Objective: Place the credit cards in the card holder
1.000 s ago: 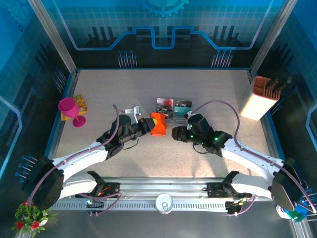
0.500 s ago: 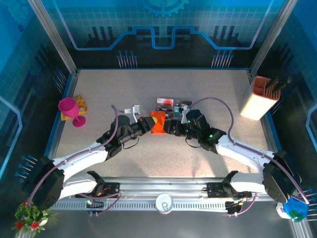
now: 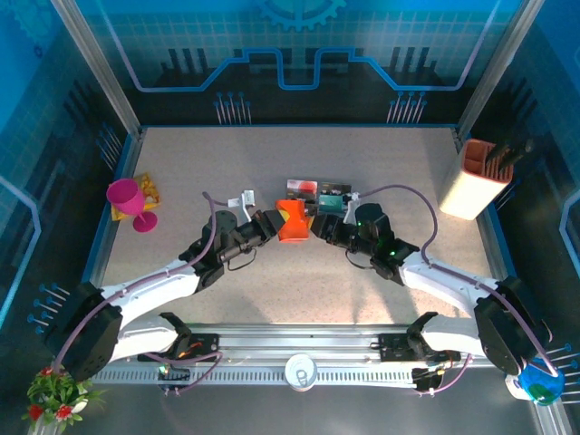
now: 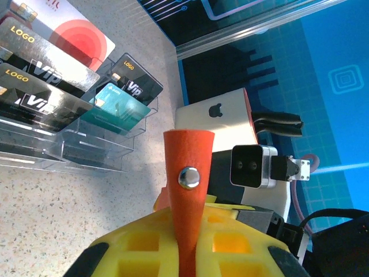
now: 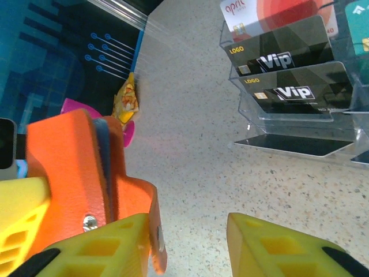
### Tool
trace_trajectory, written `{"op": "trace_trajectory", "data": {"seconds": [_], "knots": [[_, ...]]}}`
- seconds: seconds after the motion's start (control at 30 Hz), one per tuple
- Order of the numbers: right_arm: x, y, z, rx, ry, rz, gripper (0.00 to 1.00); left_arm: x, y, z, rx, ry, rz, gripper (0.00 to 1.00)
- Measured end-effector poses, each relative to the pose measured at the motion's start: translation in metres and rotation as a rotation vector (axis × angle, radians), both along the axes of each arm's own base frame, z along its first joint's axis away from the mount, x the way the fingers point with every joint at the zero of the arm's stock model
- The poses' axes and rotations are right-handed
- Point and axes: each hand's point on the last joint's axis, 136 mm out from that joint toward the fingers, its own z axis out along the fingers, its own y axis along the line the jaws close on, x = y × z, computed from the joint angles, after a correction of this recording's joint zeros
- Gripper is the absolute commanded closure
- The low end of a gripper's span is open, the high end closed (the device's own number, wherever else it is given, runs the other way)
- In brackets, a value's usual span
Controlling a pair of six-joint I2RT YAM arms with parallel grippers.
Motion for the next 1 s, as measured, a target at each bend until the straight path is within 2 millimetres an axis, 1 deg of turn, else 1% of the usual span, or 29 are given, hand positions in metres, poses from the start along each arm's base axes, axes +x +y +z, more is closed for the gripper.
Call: {"op": "trace_trajectory", "data": {"seconds": [0.17,0.5,0.73,1.0], "knots": [[0.001,0.001,0.006,0.061,-0.004,0.001,0.6,0.005,-0.003,0.006,-0.06,-0.011,0.006,1.0],[0.004,-0.004,0.007,0.165,0.02,-0.031,0.6,0.011,-0.009,0.004,-0.181,-0.002,0.012,1.0],[0.002,-0.008,0.002,0.204,0.039,-0.038,0.64,0.015,-0.012,0.002,-0.218,0.004,0.01,1.0],[-0.001,-0.01,0.004,0.255,0.047,-0.035,0.65,0.017,-0.013,0.005,-0.248,0.003,0.01,1.0]]}}
